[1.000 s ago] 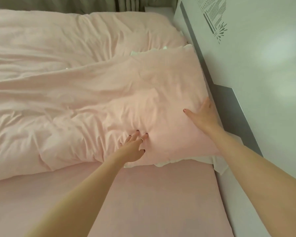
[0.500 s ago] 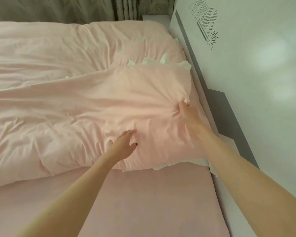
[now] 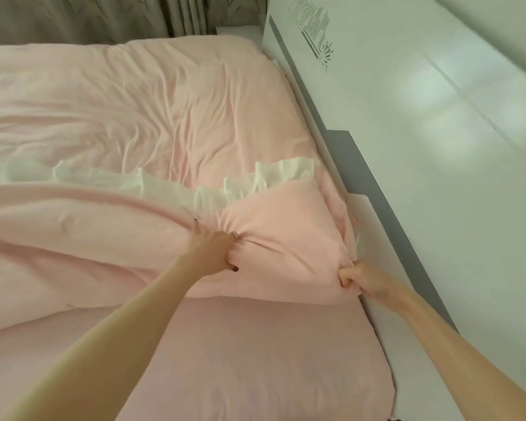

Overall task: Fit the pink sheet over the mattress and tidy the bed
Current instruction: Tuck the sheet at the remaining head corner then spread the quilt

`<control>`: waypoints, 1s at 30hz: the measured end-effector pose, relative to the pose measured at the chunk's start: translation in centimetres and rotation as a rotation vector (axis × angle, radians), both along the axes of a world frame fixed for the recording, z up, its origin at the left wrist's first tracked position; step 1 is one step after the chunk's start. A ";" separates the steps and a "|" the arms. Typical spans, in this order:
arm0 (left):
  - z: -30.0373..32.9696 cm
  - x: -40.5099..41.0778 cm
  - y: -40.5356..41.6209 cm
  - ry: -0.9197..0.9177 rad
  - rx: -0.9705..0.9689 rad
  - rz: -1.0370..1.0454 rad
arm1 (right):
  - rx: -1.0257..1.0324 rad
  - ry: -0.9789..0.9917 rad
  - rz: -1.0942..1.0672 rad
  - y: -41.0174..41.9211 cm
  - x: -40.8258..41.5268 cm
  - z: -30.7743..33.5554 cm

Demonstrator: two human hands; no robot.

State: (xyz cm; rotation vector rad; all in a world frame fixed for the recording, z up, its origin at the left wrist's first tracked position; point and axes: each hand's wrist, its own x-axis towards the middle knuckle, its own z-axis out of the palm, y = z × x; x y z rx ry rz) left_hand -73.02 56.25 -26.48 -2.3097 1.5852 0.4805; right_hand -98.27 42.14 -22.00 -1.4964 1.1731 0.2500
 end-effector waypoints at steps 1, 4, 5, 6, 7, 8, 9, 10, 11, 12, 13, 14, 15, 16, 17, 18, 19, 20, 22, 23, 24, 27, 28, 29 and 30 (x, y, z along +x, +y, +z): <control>-0.7 -1.5 0.9 0.014 -0.004 -0.032 | -0.024 0.018 0.016 0.5 -1.0 0.0; -2.4 -5.4 4.4 0.098 -0.051 -0.055 | 0.026 -0.007 -0.067 0.7 -3.1 -0.5; -2.8 -6.5 5.5 0.126 -0.085 -0.065 | 0.031 -0.019 -0.060 0.6 -3.1 -0.4; -3.0 -7.8 6.6 0.156 -0.135 -0.079 | 0.010 0.001 -0.021 0.6 -3.0 -0.7; -3.3 -8.8 7.1 0.190 -0.212 -0.091 | -0.040 0.016 0.031 0.4 -2.4 -0.9; -3.4 -9.5 7.7 0.227 -0.311 -0.074 | -0.086 0.014 0.061 0.8 -1.8 -1.1; -3.2 -10.0 7.8 0.254 -0.369 -0.048 | -0.139 -0.011 0.049 1.1 -1.1 -1.5; -2.9 -10.7 8.1 0.264 -0.394 -0.026 | -0.172 -0.045 0.011 1.7 -0.7 -1.8; -2.7 -11.1 8.2 0.232 -0.408 -0.030 | -0.194 -0.076 -0.020 1.9 -0.3 -2.0; -2.5 -11.8 8.6 0.179 -0.409 -0.067 | -0.196 -0.096 -0.022 2.3 -0.5 -2.0; -2.1 -12.8 9.1 0.182 -0.347 -0.105 | -0.210 -0.106 0.018 2.5 -1.0 -1.8; -1.8 -14.1 9.5 0.182 -0.267 -0.103 | -0.235 -0.101 0.085 2.7 -1.9 -1.5; -2.3 -15.5 9.9 0.175 -0.228 -0.109 | -0.273 -0.083 0.155 2.8 -3.3 -1.1; -3.6 -16.8 10.1 0.177 -0.219 -0.115 | -0.293 -0.045 0.217 2.9 -4.8 -0.8; -4.4 -18.2 10.1 0.198 -0.204 -0.107 | -0.294 0.007 0.266 3.1 -6.5 -0.8; -4.8 -19.5 9.9 0.204 -0.185 -0.108 | -0.283 0.051 0.298 3.2 -8.1 -1.1; -5.2 -20.7 9.8 0.230 -0.160 -0.096 | -0.271 0.098 0.336 3.5 -9.9 -1.7; -5.3 -21.6 9.6 0.267 -0.181 -0.068 | -0.257 0.164 0.355 4.0 -11.4 -2.5; -5.4 -23.1 9.0 0.353 -0.190 0.086 | -0.259 0.249 0.302 5.1 -14.0 -4.8; -5.2 -23.6 9.2 0.343 -0.232 0.124 | -0.262 0.249 0.240 5.9 -14.8 -5.7; -4.9 -23.7 9.4 0.308 -0.338 0.137 | -0.275 0.234 0.179 6.5 -15.2 -6.1; -5.2 -19.3 11.3 0.047 -0.553 0.167 | -0.328 0.219 0.142 7.1 -15.5 -6.6; -5.3 -16.4 12.4 0.053 -0.458 0.267 | -0.344 0.238 0.169 7.1 -15.5 -6.4; -5.4 -13.2 13.6 0.089 -0.307 0.378 | -0.387 0.252 0.179 7.0 -15.4 -6.2; -5.3 -10.4 14.6 0.095 -0.153 0.453 | -0.442 0.257 0.169 6.9 -15.2 -5.8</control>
